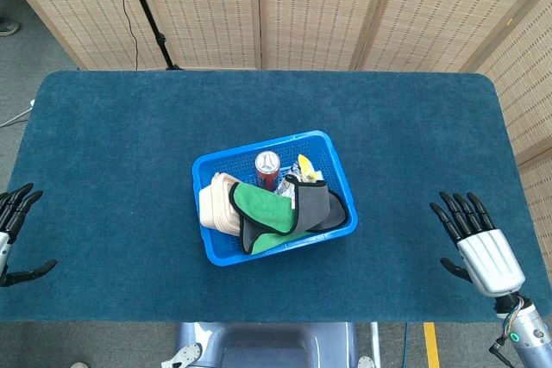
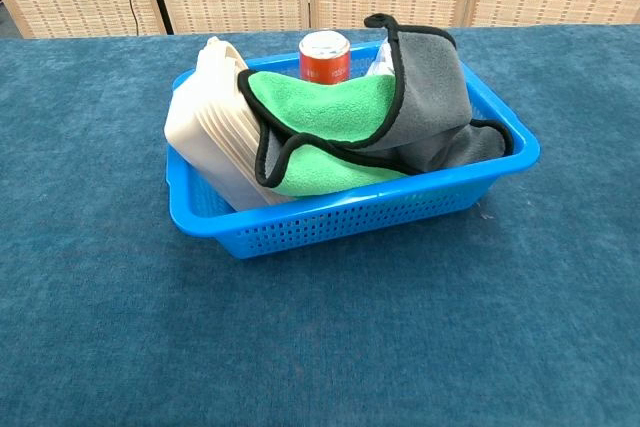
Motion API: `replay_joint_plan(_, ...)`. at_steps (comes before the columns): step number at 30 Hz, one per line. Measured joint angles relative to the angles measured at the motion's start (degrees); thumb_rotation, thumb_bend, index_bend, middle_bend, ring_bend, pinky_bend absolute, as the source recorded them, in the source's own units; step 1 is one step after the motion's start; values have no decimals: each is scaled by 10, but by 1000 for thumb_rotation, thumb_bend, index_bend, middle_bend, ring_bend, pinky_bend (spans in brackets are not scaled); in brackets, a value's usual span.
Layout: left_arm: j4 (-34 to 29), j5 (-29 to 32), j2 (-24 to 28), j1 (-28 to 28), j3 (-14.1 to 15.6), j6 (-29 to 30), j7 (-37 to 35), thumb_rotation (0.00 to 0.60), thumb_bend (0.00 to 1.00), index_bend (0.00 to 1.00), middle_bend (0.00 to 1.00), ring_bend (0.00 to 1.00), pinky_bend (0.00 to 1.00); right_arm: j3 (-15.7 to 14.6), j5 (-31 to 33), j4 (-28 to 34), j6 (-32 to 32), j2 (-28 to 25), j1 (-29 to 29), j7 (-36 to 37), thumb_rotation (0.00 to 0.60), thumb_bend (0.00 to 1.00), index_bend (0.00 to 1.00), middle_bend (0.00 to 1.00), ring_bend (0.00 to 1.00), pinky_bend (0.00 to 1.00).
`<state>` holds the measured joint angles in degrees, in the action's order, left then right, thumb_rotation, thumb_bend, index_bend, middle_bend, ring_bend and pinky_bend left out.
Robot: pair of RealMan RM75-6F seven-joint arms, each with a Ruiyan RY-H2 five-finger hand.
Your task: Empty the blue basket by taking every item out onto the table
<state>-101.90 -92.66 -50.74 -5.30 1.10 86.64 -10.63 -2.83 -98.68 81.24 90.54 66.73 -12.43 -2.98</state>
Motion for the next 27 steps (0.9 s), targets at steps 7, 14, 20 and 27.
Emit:
replay_joint_plan(7, 0, 0, 1, -2, -1, -3, -1, 600, 0, 0, 0, 0, 0, 8, -15, -3, 2, 8, -6, 12, 600, 0, 0, 0, 0, 0)
replay_joint_plan(14, -4, 5, 1, -7, -4, -14, 5, 600, 0, 0, 0, 0, 0, 17, -73, 21, -10, 5, -61, 73, 600, 0, 0, 0, 0, 0)
replay_joint_plan(20, -11, 9, -1, -9, -4, -22, 21, 600, 0, 0, 0, 0, 0, 32, -100, 102, -93, -3, -140, 92, 600, 0, 0, 0, 0, 0)
replay_joint_plan(27, -11, 12, -1, -8, -4, -22, 18, 600, 0, 0, 0, 0, 0, 59, -71, 162, -219, 17, -200, 35, 600, 0, 0, 0, 0, 0)
